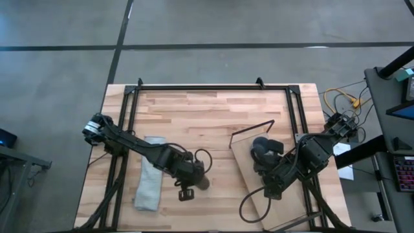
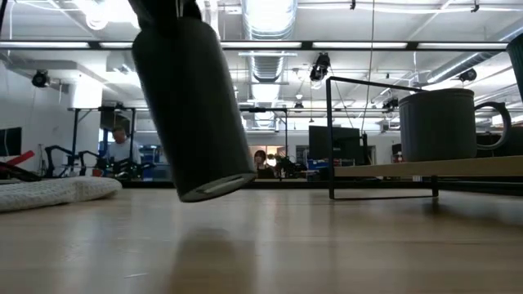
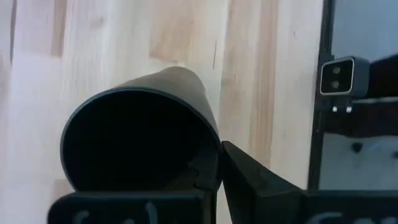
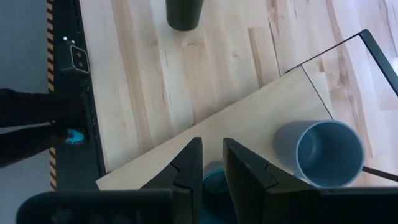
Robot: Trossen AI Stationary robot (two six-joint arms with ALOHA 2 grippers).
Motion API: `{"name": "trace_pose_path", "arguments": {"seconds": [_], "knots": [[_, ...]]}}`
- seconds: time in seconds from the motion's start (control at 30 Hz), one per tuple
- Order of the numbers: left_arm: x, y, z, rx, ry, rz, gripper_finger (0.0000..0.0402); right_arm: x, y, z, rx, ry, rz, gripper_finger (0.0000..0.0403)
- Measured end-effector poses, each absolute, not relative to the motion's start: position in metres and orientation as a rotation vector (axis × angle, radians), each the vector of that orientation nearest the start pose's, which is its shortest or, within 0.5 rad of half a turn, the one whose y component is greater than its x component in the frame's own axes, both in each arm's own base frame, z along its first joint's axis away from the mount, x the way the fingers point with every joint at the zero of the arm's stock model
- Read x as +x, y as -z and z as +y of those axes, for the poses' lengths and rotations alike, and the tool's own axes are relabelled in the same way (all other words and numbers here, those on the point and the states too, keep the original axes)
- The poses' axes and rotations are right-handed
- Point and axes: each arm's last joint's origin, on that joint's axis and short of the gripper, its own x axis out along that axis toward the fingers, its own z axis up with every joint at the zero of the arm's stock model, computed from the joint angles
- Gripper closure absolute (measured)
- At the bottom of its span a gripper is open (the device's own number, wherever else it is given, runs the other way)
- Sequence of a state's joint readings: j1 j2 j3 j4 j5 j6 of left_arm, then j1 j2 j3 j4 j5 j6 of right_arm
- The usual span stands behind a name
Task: Stack small to large cups/mugs on shelf
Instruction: Put the black cup on the shelf
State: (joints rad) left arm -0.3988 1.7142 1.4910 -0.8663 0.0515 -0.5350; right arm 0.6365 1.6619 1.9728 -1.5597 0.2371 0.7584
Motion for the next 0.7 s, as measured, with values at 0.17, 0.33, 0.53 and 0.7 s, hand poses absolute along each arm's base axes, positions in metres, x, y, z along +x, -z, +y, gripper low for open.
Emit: {"name": "trace_pose_path", "arguments": {"seconds": [0.17, 0.33, 0.53, 0.7], "knots": [[0.331, -0.286, -0.140, -0.092, 0.212, 1.070, 0.0401, 0.237, -0.408, 0.166, 0.140, 0.098, 1.167, 0.0344], [0.340, -0.293, -0.143, 0.167, 0.358, 0.913, 0.0401, 0.242, -0.408, 0.164, 0.162, 0.104, 1.148, 0.0344], [0.351, -0.297, -0.137, 0.255, 0.379, 0.874, 0.0401, 0.248, -0.409, 0.153, 0.195, 0.194, 1.112, 0.0344], [0.376, -0.293, -0.142, 0.339, 0.421, 0.936, 0.0402, 0.251, -0.411, 0.144, 0.238, 0.237, 1.101, 0.0344]]}}
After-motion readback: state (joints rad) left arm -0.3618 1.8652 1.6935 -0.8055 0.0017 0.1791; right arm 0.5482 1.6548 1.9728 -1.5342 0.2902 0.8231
